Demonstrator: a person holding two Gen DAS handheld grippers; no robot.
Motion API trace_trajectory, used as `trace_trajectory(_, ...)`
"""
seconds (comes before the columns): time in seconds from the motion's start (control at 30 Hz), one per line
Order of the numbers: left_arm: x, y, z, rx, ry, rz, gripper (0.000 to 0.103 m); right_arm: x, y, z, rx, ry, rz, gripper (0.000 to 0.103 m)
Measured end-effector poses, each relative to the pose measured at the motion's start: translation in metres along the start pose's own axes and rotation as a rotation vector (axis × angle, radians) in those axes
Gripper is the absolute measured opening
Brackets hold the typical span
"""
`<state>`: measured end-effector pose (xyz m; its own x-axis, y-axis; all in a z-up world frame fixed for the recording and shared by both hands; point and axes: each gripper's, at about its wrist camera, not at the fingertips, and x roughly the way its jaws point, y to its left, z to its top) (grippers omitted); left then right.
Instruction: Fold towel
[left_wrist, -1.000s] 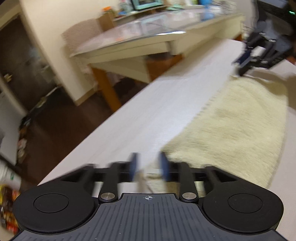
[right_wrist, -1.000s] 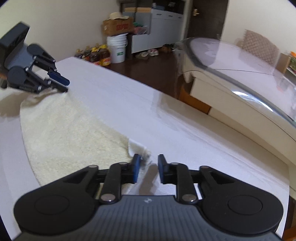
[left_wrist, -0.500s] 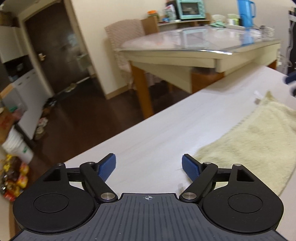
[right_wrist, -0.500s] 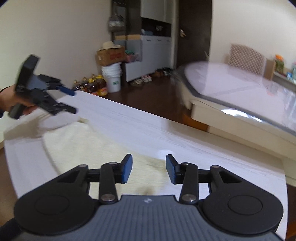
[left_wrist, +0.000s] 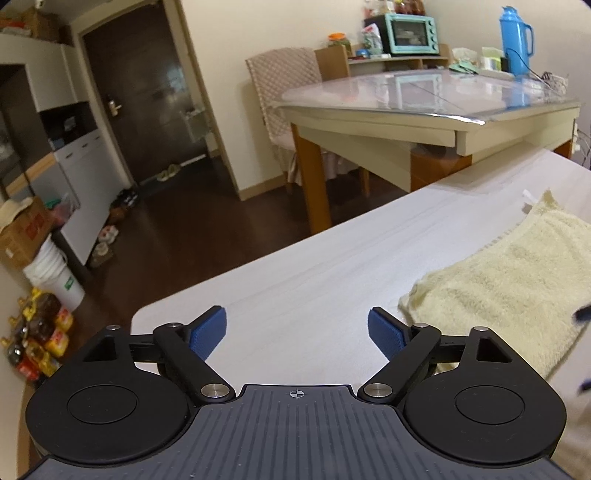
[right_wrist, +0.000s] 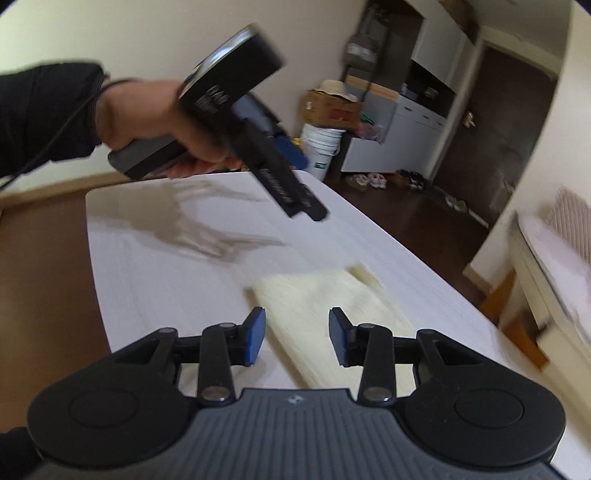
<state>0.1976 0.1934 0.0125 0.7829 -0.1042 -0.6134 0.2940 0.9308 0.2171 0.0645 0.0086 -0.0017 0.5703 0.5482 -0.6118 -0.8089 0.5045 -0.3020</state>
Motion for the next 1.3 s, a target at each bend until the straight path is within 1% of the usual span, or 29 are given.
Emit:
trace_trajectory(0.13, -0.008, 0.012, -0.011, -0.026, -0.011, 0.007, 0.093, 0.028, 0.026, 0.011, -0.095, 0.048, -0.058, 0.035)
trace_trajectory(0.23, -0.013, 0.02, -0.018, -0.047, -0.018, 0.009, 0.093, 0.043, 0.037, 0.012, -0.161, 0.082, -0.099, 0.033)
trace_trajectory(0.37, -0.017, 0.029, -0.028, -0.07, -0.021, 0.012, 0.093, 0.062, 0.045, 0.012, -0.212, 0.111, -0.132, 0.032)
trace_trajectory(0.5, -0.018, 0.031, -0.034, -0.075, -0.017, 0.015, 0.093, 0.079, 0.05, 0.013, -0.248, 0.127, -0.162, 0.023)
trace_trajectory(0.53, -0.018, 0.031, -0.035, -0.075, -0.016, 0.012, 0.093, 0.083, 0.051, 0.013, -0.26, 0.131, -0.167, 0.011)
trace_trajectory(0.57, -0.018, 0.031, -0.036, -0.074, -0.015, 0.009, 0.093, 0.086, 0.051, 0.012, -0.266, 0.128, -0.168, 0.007)
trace_trajectory(0.67, -0.02, 0.026, -0.039, -0.036, -0.022, -0.017, 0.093, 0.085, 0.051, 0.009, -0.253, 0.096, -0.156, 0.006)
trace_trajectory(0.73, -0.023, 0.021, -0.04, 0.004, -0.031, -0.064, 0.093, 0.068, 0.047, 0.007, -0.214, 0.061, -0.108, 0.006)
trace_trajectory(0.8, -0.026, 0.015, -0.042, 0.039, -0.042, -0.122, 0.093, 0.046, 0.042, 0.004, -0.152, 0.034, -0.028, 0.006)
trace_trajectory(0.93, -0.039, -0.001, -0.047, 0.127, -0.087, -0.272, 0.093, -0.008, 0.031, -0.009, -0.05, -0.018, 0.166, 0.005)
trace_trajectory(1.0, -0.045, -0.009, -0.051, 0.169, -0.102, -0.353, 0.093, -0.029, 0.025, -0.018, -0.018, -0.032, 0.229, 0.005)
trace_trajectory(1.07, -0.053, -0.019, -0.056, 0.219, -0.113, -0.428, 0.093, -0.046, 0.02, -0.026, -0.011, -0.049, 0.269, 0.005)
trace_trajectory(1.17, -0.069, -0.032, -0.065, 0.315, -0.147, -0.509, 0.093, -0.066, 0.013, -0.04, -0.004, -0.057, 0.32, 0.006)
trace_trajectory(1.23, -0.082, -0.044, -0.071, 0.404, -0.172, -0.534, 0.093, -0.071, 0.002, -0.045, 0.017, -0.057, 0.341, 0.006)
trace_trajectory(1.3, -0.094, -0.058, -0.078, 0.49, -0.179, -0.544, 0.086, -0.073, -0.009, -0.048, 0.061, -0.065, 0.35, 0.005)
